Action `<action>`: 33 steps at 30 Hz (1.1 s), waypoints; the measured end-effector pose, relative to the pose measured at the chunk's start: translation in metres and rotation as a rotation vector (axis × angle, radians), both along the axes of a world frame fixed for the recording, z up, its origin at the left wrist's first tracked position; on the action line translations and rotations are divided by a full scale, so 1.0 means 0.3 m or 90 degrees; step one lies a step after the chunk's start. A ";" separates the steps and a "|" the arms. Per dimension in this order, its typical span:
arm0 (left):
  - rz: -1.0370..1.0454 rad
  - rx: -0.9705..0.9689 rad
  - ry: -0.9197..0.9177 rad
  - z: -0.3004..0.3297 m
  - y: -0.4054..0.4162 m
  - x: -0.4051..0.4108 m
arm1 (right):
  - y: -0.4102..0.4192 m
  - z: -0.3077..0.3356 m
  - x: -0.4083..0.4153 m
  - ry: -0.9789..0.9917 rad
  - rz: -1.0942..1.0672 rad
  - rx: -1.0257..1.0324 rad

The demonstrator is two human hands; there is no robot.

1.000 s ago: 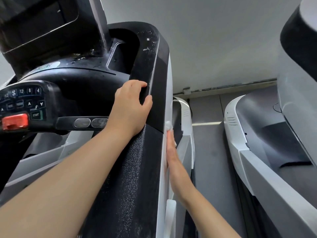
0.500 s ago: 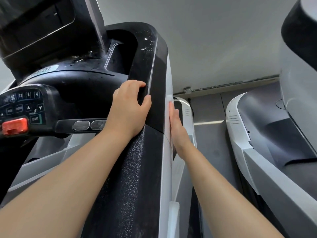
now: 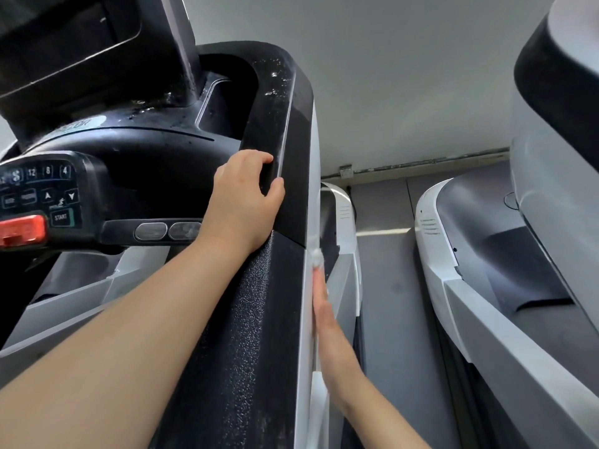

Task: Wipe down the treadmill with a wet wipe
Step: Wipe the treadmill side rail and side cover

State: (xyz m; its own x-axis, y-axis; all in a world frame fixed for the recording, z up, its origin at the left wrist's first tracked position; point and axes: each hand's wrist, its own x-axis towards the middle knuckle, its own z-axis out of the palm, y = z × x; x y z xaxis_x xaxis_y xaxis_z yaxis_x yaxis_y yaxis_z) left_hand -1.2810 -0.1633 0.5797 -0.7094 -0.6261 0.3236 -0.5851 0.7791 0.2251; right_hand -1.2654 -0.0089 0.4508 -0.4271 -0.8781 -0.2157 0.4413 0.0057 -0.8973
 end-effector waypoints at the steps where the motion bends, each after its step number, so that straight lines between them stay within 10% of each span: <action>1: 0.003 0.001 0.000 -0.002 -0.002 0.000 | -0.022 0.007 -0.034 -0.038 0.007 0.044; 6: 0.004 0.003 0.002 -0.004 -0.004 -0.001 | 0.007 0.020 0.008 -0.128 0.030 0.125; 14: 0.004 0.014 0.005 -0.006 -0.004 0.002 | 0.008 0.097 0.036 0.154 -0.034 -0.074; 33: 0.026 0.043 0.000 0.005 0.007 -0.001 | 0.126 -0.016 0.084 -0.124 0.115 0.229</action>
